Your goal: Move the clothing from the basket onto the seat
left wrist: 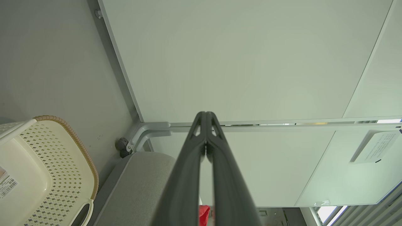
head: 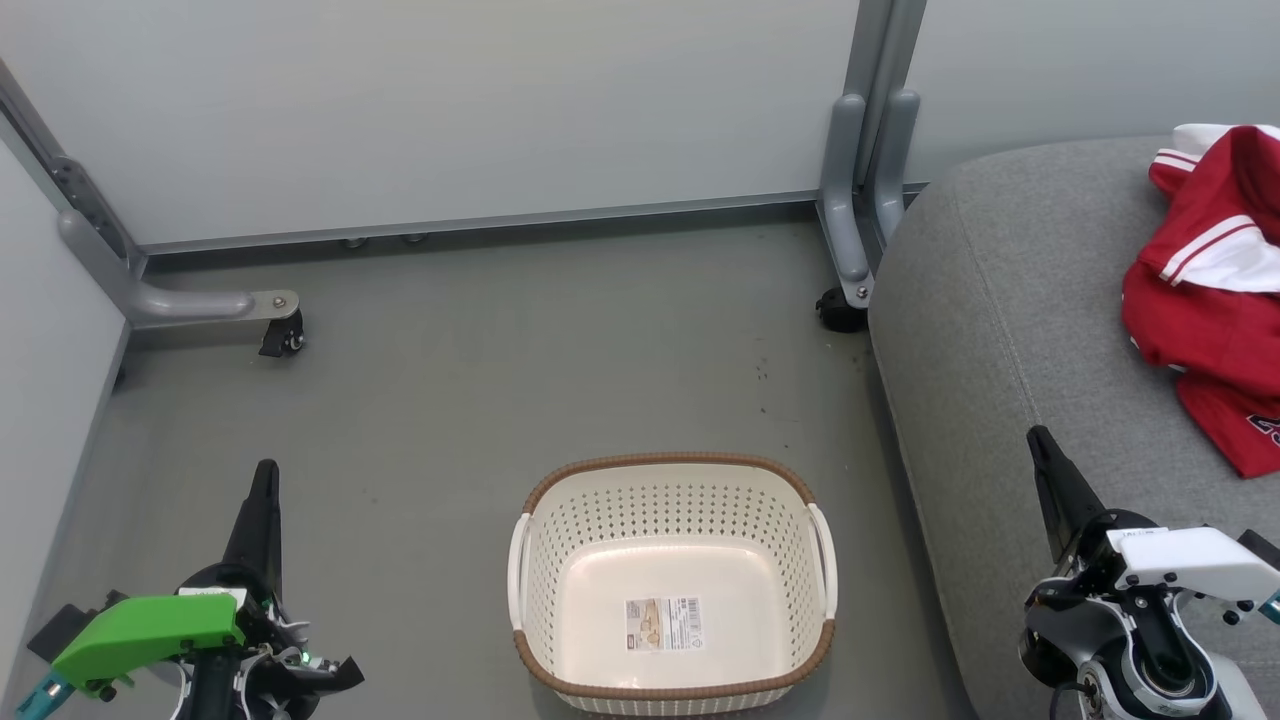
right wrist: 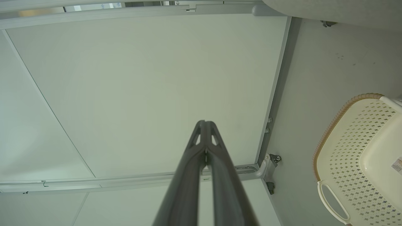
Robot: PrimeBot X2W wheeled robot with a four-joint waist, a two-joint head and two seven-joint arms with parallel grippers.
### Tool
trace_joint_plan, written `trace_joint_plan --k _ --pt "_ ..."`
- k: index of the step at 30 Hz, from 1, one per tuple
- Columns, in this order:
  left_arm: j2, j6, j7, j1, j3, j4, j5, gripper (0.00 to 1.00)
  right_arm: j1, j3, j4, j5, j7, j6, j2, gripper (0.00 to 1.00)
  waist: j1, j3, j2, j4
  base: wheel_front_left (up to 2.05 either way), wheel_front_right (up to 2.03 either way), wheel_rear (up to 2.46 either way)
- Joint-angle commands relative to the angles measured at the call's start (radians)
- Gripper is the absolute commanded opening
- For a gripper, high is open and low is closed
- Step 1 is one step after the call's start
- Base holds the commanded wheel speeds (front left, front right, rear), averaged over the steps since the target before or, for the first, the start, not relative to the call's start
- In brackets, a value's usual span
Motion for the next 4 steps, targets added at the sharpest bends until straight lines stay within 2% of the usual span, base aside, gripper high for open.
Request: trace_joint_plan --k 1,4 --pt "0.004 -0.007 0.003 -0.012 0.002 0.001 -0.003 0.0 -0.007 -0.003 0.002 -0.004 0.005 0.0 0.0 0.0 0.0 0.0 0.0 0.0 0.0 0.0 0.0" --pt "0.004 -0.007 0.003 -0.012 0.002 0.001 -0.003 0.0 -0.007 -0.004 0.002 -0.004 0.006 0.0 0.001 0.0 0.0 0.0 0.0 0.0 0.0 0.0 0.0"
